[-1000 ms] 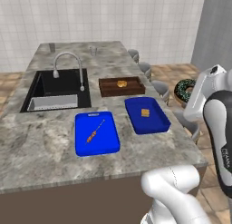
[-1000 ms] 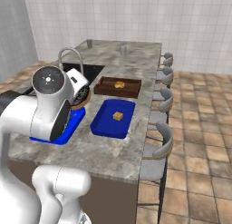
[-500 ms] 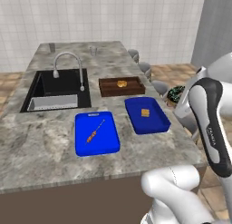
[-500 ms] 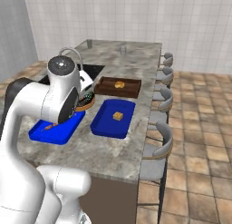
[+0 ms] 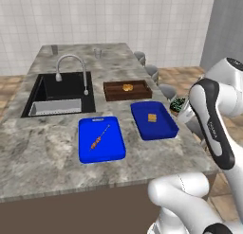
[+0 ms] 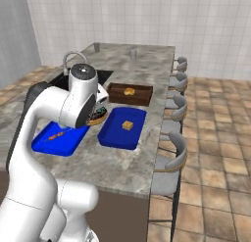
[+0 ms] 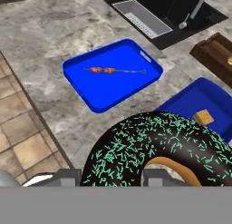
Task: Take the cake and donut from the fridge and place them on the empty tray on the dining counter.
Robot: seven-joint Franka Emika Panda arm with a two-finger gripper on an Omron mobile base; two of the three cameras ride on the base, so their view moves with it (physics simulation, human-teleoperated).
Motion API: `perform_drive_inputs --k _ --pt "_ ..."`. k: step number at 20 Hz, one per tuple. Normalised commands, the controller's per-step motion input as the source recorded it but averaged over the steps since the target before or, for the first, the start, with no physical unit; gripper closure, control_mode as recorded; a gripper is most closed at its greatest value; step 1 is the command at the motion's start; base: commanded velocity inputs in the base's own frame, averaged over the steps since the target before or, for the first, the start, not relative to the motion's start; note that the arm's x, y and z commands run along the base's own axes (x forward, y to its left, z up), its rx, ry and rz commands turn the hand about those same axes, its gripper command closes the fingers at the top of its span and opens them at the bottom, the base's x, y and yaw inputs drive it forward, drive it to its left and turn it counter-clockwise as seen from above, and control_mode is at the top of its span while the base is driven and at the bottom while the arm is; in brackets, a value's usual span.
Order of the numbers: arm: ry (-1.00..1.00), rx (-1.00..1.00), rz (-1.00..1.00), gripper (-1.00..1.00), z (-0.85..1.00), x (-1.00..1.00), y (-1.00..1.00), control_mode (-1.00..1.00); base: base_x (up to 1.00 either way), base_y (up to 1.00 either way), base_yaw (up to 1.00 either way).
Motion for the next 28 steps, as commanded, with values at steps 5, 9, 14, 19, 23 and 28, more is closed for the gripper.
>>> perform_drive_inputs --k 5,9,14,19,23,28 --pt "0.0 0.0 -0.01 1.0 -0.32 0.26 0.0 -1.0 0.0 0.0 0.0" --pt "0.01 0.0 -0.18 1.0 -0.23 0.01 -0.03 -1.0 0.0 0.0 0.0" --pt "0.11 0.03 -0.27 1.0 -0.16 0.0 -0.03 -1.0 0.0 0.0 0.0" --pt "0.2 0.16 -0.12 1.0 -0.06 0.18 -0.07 -1.0 0.0 0.0 0.0" --pt "0.21 0.18 -0.02 1.0 -0.03 0.43 0.0 -1.0 0.0 0.0 0.0" --pt "0.1 0.07 0.0 1.0 -0.35 0.56 0.0 -1.0 0.0 0.0 0.0"
